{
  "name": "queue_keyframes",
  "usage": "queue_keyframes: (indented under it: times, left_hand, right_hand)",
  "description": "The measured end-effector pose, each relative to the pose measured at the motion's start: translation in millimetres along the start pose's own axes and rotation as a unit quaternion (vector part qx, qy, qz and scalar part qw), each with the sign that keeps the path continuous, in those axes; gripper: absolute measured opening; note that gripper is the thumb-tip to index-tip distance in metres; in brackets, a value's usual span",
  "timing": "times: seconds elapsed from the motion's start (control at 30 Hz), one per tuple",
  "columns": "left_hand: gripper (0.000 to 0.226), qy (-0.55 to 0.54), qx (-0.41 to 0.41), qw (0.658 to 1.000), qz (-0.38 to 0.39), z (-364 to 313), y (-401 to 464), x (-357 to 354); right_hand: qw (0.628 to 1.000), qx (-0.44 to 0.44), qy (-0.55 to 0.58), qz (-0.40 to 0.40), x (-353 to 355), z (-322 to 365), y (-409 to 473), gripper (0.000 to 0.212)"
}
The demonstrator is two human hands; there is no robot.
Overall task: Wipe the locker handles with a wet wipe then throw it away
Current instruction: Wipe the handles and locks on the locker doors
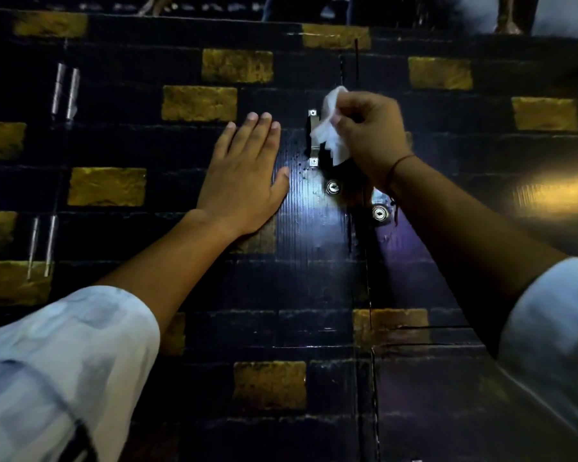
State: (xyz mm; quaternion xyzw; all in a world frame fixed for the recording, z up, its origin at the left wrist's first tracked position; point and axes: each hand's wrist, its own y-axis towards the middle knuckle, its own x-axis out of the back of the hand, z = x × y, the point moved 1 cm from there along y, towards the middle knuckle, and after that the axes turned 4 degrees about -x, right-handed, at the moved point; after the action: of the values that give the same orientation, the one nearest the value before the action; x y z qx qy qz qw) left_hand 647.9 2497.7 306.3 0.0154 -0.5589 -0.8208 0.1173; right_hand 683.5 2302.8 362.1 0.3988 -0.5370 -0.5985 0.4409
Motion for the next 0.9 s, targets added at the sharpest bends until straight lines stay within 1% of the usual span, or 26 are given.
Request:
queue_keyframes:
  times: [0.07, 0.13, 0.2, 0.23, 0.3, 0.37, 0.43, 0.47, 0.53, 0.6, 0.67, 0.8, 0.9]
  left_hand:
    - [0.074, 0.003, 0.002, 1.0, -0.002, 0, 2, 1]
    - [0.076, 0.007, 0.005, 1.0, 0.003, -1, 3, 1]
    - [0.079, 0.006, 0.006, 1.0, 0.012, -1, 6, 2]
    - [0.081, 0.005, 0.006, 1.0, 0.018, -1, 9, 3]
    - [0.086, 0.001, 0.009, 1.0, 0.03, 0, 14, 5]
    - [0.088, 0.002, 0.009, 1.0, 0.03, 1, 18, 5]
    - [0.088, 0.004, 0.005, 1.0, 0.025, 1, 19, 4]
    - [0.088, 0.004, 0.005, 1.0, 0.023, 0, 18, 3]
    - [0.088, 0.003, 0.006, 1.0, 0.018, 0, 17, 3]
    - [0.087, 0.001, 0.006, 1.0, 0.018, 0, 17, 4]
    - [0.086, -0.002, 0.005, 1.0, 0.015, -1, 14, 4]
    - [0.085, -0.003, 0.01, 1.0, 0.016, -1, 8, 3]
    - [0.081, 0.0, 0.005, 1.0, 0.017, -1, 6, 2]
  right_hand:
    - [0.992, 0.045, -0.11, 0.048, -7, 14, 16, 0.02]
    - [0.966, 0.091, -0.219, 0.102, -15, 26, 22, 0.026]
    - [0.94, 0.14, -0.287, 0.12, -21, 28, 13, 0.028]
    - [0.935, 0.166, -0.295, 0.109, -21, 26, 3, 0.026]
    - [0.939, 0.195, -0.274, 0.077, -18, 22, -15, 0.023]
    - [0.951, 0.172, -0.25, 0.054, -18, 21, -15, 0.022]
    - [0.958, 0.133, -0.249, 0.053, -20, 22, -3, 0.025]
    - [0.955, 0.136, -0.259, 0.06, -21, 21, 2, 0.024]
    - [0.94, 0.175, -0.281, 0.082, -21, 20, 1, 0.022]
    - [0.929, 0.194, -0.299, 0.102, -17, 16, -10, 0.029]
    - [0.922, 0.214, -0.312, 0.086, -14, 10, -26, 0.035]
    - [0.898, 0.268, -0.342, 0.067, -24, -5, -56, 0.026]
    - [0.885, 0.294, -0.359, 0.047, -23, -14, -63, 0.027]
